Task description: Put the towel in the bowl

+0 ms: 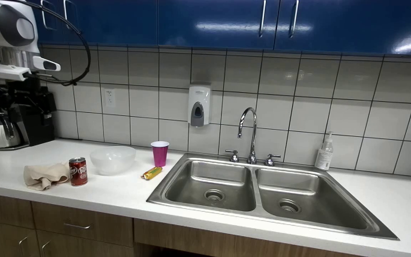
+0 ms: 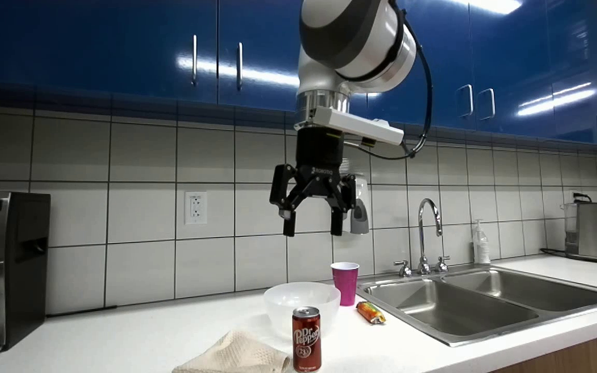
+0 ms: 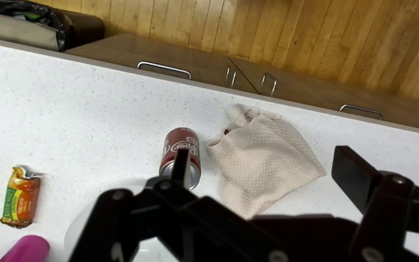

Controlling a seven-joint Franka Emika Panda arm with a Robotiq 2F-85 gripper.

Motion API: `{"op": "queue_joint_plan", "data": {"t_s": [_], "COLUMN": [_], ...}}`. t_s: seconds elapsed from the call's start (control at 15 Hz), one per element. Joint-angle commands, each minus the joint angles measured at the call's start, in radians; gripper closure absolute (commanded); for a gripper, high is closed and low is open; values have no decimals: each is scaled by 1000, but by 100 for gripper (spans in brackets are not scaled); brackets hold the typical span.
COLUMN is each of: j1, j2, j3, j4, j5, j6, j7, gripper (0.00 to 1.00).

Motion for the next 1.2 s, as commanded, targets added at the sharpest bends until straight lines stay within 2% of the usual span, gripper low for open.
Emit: {"op": "queue_joint_plan", "data": {"t_s": [0.0, 0.53, 1.13], "j1": [1, 33, 83], "j2": [130, 357, 549], "j3": [5, -13, -46], "j4": [104, 296, 457], "j5": [-55, -144, -178], "j6": [30, 30, -7], "j7": [21, 24, -6], "gripper": [0, 0, 0]}}
